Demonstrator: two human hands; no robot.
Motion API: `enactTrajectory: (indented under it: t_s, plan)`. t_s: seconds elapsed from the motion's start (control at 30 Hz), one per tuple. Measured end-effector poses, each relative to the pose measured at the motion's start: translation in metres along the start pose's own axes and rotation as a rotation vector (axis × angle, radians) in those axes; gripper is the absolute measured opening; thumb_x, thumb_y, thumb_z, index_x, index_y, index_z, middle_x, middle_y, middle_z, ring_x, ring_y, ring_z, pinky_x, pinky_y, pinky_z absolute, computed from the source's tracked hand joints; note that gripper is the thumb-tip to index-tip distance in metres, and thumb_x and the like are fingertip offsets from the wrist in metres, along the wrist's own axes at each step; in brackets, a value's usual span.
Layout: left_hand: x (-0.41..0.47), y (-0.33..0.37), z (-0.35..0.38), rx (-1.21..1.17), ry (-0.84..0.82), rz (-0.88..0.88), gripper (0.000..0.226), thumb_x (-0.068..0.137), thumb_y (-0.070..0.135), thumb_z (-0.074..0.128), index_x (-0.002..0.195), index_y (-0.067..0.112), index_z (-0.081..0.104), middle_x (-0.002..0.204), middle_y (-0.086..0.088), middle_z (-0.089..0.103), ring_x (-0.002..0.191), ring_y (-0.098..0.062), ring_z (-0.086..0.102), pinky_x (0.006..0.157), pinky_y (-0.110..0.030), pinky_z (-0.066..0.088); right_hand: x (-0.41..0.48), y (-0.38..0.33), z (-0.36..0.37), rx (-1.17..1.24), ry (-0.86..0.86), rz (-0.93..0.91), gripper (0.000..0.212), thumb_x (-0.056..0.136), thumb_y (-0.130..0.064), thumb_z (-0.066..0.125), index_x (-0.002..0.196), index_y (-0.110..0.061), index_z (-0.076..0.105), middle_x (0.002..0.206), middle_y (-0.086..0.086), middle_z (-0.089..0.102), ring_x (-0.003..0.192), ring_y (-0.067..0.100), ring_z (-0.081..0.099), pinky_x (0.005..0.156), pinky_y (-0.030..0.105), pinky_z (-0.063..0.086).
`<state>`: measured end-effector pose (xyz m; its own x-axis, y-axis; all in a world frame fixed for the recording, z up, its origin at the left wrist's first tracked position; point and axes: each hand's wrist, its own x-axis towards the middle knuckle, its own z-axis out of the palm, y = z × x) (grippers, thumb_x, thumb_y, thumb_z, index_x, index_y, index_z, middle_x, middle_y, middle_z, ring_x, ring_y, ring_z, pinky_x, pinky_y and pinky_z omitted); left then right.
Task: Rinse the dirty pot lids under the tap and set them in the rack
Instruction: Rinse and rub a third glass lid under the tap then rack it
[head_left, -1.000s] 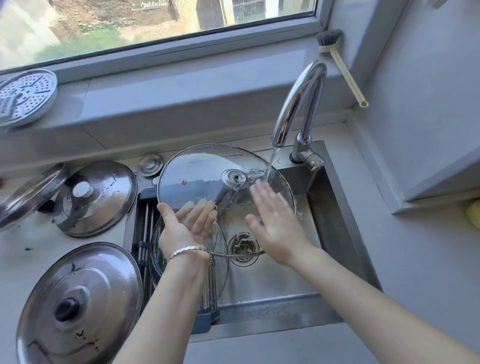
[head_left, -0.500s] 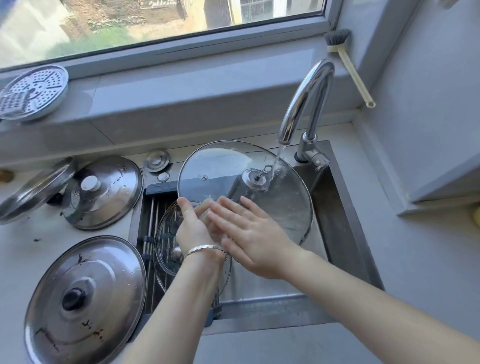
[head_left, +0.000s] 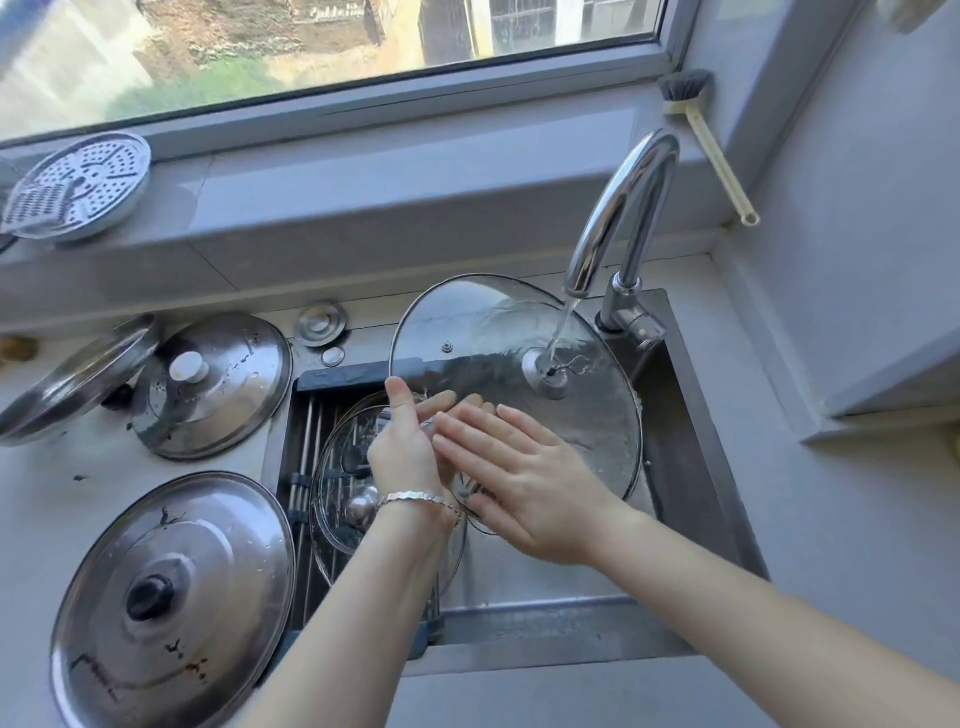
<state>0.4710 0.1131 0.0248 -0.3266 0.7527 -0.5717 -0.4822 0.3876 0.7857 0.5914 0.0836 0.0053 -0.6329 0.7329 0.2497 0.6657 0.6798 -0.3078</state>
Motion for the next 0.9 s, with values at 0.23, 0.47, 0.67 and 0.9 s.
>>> enactTrajectory:
  t_s: [0.23,0.47,0.67,0.9]
  plan:
    - [-0.001,0.019,0.005,0.032,0.005,0.152,0.051,0.089,0.051,0.044,0.074,0.006,0.064,0.053,-0.003,0.069,0.045,-0.012,0.064,0.039,-0.017,0.047,0.044,0.008,-0.016,0.052,0.056,0.120,0.049,0.095,-0.030,0.039,0.142,-0.018,0.033,0.151,0.002,0.029,0.142,0.019,0.019,0.116,0.033,0.007]
    - [-0.006,0.016,0.002,0.084,0.019,0.176,0.046,0.088,0.048,0.048,0.073,0.007,0.064,0.054,-0.004,0.069,0.047,-0.013,0.066,0.044,-0.021,0.050,0.063,0.005,-0.011,0.073,0.080,0.147,0.051,0.096,-0.029,0.031,0.145,-0.015,0.027,0.154,0.003,0.022,0.144,0.022,0.013,0.117,0.038,0.002]
    - [0.008,0.023,-0.011,0.003,0.038,0.105,0.054,0.091,0.051,0.041,0.082,0.000,0.058,0.064,-0.014,0.072,0.063,-0.027,0.071,0.047,-0.028,0.055,-0.040,0.012,0.042,0.093,0.054,-0.045,0.044,0.096,-0.026,0.036,0.139,-0.017,0.039,0.146,0.002,0.030,0.139,0.022,0.024,0.115,0.037,0.015]
    - [0.008,0.021,-0.015,0.030,-0.002,0.039,0.057,0.090,0.053,0.040,0.084,-0.001,0.058,0.066,-0.015,0.072,0.063,-0.027,0.071,0.045,-0.026,0.053,-0.054,0.074,0.039,1.080,0.429,1.346,0.041,0.100,-0.038,0.031,0.130,-0.015,0.045,0.134,0.006,0.047,0.123,0.021,0.046,0.103,0.027,0.036]
